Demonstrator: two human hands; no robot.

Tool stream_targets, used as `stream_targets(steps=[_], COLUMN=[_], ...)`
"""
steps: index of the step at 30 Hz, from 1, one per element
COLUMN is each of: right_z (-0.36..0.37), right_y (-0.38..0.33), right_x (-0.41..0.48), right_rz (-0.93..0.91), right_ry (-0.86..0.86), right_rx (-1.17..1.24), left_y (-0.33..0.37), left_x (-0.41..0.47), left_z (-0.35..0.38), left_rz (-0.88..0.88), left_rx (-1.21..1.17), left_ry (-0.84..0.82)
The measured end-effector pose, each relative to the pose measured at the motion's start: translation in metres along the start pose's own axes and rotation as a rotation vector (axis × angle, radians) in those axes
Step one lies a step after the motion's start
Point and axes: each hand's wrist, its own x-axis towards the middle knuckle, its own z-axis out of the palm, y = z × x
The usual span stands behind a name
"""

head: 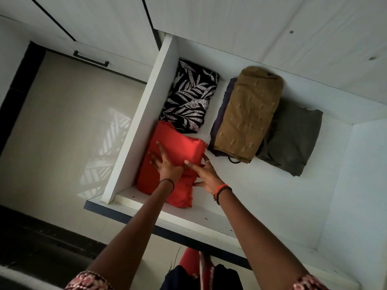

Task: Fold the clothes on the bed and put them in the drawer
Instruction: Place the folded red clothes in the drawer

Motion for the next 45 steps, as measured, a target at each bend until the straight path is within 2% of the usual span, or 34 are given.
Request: stream_targets(steps=[6, 13, 17, 25, 29, 32, 36, 40, 45], right_z=[0.007, 0.013, 0.013, 0.030, 0.056, 0.080, 0.121, 0.180, 0.257], right_y=[-0.013, -0.009, -0.009, -0.016, -0.015, -0.008, 0.010, 0.041, 0.094], right_x=[0.008, -0.025, -0.057, -0.160, -0.226, -0.262, -0.311, -0.351, -0.390], right_rz=[-0.033, -0.011, -0.058, -0.205, -0.291, -0.332, -0.366, -0.426, -0.416], right_ry=[-0.013, 0.140, 0.239, 0.245, 0.186, 0.129, 0.017, -0.085, -0.243], right_rx=[0.058, -0.167, -0.305, -0.446, -0.541, -0.568, -0.613, -0.765, -0.894], left_y=[0.003, -0.005, -0.005, -0.020, -0.042, -0.070, -0.122, -0.187, -0.269], left_x=[0.017, 0.000, -0.035, -0.155, -0.223, -0.263, -0.317, -0.375, -0.441], left_z=[-0.001, -0.021, -0.044, -0.102, -0.149, -0.182, -0.226, -0.266, -0.300], left_rz=[0.073, 0.044, 0.074, 0.155, 0.149, 0.080, -0.021, -0.115, -0.242], left_rx=[0.007, 0.112, 0.105, -0.064, -0.203, -0.267, -0.379, -0.524, -0.749], left_ry=[-0.004, -0.010, 0.033, 0.078, 0.185, 0.253, 0.370, 0.475, 0.697])
